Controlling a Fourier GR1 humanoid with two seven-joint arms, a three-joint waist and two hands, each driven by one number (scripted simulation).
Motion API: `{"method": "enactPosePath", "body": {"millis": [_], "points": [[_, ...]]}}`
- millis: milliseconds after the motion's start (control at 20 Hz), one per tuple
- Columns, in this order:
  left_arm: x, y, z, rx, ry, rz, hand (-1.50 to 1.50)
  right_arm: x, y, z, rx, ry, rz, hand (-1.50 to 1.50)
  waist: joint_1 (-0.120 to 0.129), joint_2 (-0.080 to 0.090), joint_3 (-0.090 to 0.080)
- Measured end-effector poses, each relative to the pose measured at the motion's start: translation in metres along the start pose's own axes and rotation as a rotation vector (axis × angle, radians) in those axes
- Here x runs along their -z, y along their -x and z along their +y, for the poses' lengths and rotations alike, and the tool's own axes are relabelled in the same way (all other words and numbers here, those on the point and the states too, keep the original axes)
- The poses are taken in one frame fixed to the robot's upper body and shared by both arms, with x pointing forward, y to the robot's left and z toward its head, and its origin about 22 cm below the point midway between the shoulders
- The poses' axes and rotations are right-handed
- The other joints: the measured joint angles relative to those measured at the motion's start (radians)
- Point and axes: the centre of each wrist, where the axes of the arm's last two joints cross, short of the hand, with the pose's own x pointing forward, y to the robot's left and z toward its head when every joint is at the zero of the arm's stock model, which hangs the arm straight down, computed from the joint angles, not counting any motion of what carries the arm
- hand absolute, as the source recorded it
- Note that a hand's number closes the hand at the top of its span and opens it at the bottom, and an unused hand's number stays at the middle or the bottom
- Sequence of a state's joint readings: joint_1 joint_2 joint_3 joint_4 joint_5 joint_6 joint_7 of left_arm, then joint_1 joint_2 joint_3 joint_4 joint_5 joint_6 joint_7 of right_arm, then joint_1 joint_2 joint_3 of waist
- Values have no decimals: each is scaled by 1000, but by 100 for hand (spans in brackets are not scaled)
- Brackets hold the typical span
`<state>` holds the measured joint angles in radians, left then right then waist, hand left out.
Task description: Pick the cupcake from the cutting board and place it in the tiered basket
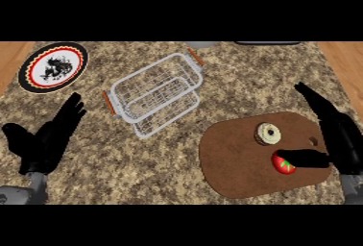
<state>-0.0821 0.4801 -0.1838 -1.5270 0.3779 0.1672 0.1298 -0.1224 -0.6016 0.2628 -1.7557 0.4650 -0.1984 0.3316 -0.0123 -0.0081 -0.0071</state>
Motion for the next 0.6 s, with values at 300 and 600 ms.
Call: {"method": "enactPosePath", "body": {"millis": [300,600], "points": [[-2,-3,-1,1,6,-2,0,-10,-35,-14,-219,-301,110,-150,11,0,1],[-2,-5,-1,-7,11,-4,0,-2,-89,-9,-269,-357,182,-150,19,6,5]]}}
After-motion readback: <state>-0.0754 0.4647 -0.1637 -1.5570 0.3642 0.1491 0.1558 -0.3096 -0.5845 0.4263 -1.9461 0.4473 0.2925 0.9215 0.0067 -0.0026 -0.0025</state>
